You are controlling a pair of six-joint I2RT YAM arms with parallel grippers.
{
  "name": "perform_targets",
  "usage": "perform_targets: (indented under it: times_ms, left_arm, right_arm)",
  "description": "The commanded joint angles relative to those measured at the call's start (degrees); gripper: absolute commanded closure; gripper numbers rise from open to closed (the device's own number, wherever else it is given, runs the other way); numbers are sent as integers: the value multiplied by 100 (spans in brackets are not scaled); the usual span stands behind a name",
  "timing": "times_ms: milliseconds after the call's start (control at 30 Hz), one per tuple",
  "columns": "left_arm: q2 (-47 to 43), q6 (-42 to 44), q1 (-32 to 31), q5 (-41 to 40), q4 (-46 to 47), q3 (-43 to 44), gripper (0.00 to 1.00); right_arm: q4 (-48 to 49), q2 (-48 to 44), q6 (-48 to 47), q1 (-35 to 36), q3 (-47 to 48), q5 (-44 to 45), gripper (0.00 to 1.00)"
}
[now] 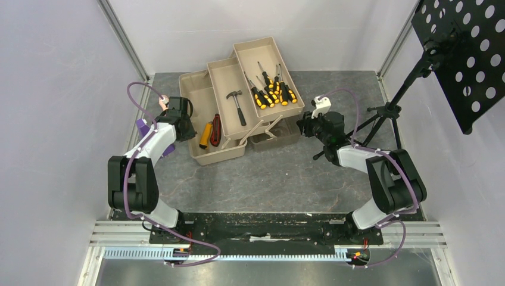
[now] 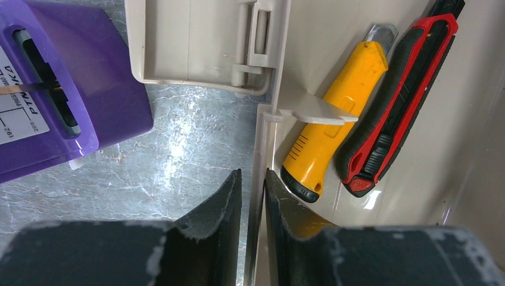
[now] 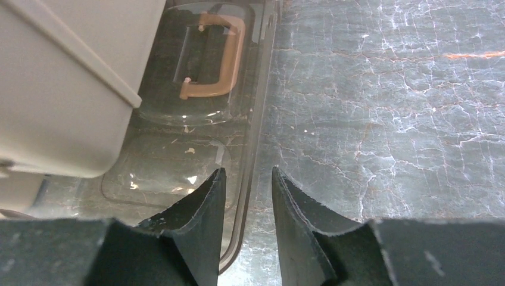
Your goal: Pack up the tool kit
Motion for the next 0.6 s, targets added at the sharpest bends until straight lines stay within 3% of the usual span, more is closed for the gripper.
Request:
perform_targets:
  times_ms: [0,233,567]
  left_arm:
    - [-45,138,75,25,27,-43,73]
    - [-49,179,75,45,66,-62,73]
    - [-164,239,72,93,-35,-144,73]
  right_arm:
    - [118,263,-37,20,198,54,64]
    - [-209,434,-206,24,590,84,65]
    - [-1155,-59,83,66,426,140,97]
